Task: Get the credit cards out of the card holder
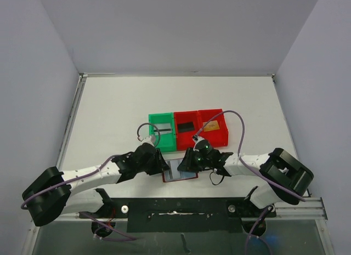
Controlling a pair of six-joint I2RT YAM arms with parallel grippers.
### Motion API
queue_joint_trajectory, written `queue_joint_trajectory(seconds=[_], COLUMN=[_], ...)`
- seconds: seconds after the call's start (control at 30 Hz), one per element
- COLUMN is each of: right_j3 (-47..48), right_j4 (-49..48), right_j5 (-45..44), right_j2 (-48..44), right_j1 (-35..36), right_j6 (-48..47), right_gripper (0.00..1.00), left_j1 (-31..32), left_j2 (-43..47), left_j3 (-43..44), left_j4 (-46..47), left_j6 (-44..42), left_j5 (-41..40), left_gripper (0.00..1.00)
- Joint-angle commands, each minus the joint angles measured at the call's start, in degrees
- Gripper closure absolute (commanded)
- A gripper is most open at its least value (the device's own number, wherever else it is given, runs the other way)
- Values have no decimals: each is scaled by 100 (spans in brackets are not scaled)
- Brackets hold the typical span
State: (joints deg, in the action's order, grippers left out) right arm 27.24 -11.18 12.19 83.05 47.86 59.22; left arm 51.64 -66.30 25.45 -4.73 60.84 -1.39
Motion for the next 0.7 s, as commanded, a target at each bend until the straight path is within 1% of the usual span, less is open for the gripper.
queue_joint_trajectory(seconds=[0.0,0.07,0.3,0.5,0.57,0.67], right_j3=[45,9,-81,-31,66,254], right_j4=[-246,-331,-596,-679,-561,-246], right_j5=[31,78,157,148,159,106], right_j2=[95,105,17,-386,-318,20], right_j1=[-65,-74,-117,-101,-103,-110], right_j6=[53,77,156,3,-44,-43], right_gripper=[75,75,77,75,74,73], left_j1=[73,103,249,320,321,321], left_j2=[-360,-551,-1025,-1099,-1036,-990], left_j3=[509,598,685,678,649,602], left_j4=[325,237,10,-258,-315,-283], left_j6=[-198,-264,-353,-285,-274,-274], left_j5=[-54,-82,-183,-389,-443,-455], left_gripper=[70,74,80,84,84,84])
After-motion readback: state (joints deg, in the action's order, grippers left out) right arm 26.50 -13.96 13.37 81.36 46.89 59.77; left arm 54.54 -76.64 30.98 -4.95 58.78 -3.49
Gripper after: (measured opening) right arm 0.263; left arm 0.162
